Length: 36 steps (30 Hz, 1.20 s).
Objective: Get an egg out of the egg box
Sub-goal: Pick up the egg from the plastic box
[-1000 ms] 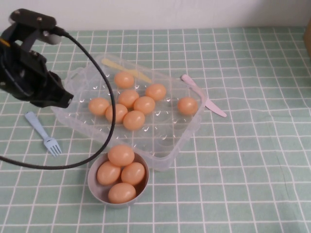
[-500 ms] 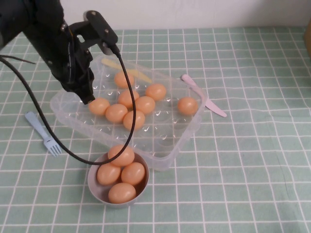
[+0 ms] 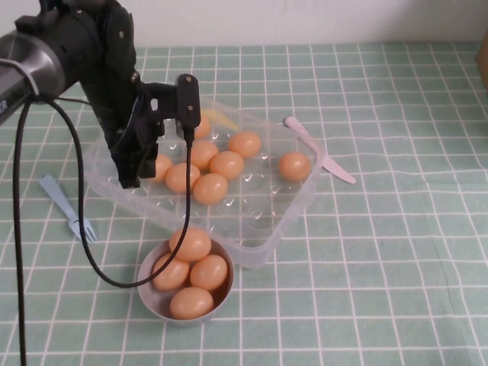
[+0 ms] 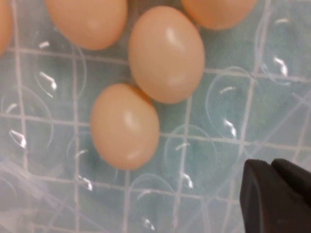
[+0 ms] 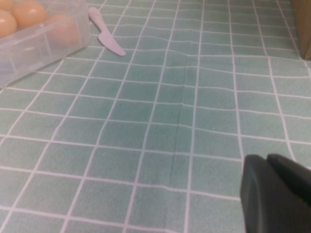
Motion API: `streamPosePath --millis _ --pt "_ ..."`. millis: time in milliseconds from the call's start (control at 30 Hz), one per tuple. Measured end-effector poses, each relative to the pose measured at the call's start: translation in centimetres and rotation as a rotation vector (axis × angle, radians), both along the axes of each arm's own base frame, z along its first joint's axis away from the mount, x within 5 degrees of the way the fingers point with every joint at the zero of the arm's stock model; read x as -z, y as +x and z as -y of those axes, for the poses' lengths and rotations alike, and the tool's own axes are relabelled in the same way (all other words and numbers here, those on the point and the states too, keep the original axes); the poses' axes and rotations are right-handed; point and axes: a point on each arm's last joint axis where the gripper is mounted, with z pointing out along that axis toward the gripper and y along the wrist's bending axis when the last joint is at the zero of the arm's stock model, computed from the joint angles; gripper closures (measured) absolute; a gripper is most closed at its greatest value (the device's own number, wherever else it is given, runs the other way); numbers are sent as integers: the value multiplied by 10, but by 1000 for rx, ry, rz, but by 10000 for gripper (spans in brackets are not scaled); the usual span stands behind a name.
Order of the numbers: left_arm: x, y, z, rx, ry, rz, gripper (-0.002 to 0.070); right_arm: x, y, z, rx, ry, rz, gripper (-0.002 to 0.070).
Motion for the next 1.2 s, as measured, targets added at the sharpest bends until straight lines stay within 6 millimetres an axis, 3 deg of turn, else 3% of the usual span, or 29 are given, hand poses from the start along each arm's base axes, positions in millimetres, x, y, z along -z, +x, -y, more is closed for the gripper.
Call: streamPosePath --millis 133,233,500,567,933,1200 --pt "0 6 4 4 -22 9 671 0 0 0 0 0 0 694" --pt "-6 7 8 4 -62 17 626 0 0 0 0 0 0 694" --pt "-8 12 7 8 -48 71 256 0 0 0 0 0 0 694" --pt "-7 15 5 9 -37 82 212 0 0 0 0 0 0 694" --pt "25 33 1 27 31 91 176 0 0 0 0 0 0 694" --pt "27 38 3 31 19 136 174 0 0 0 0 0 1 694"
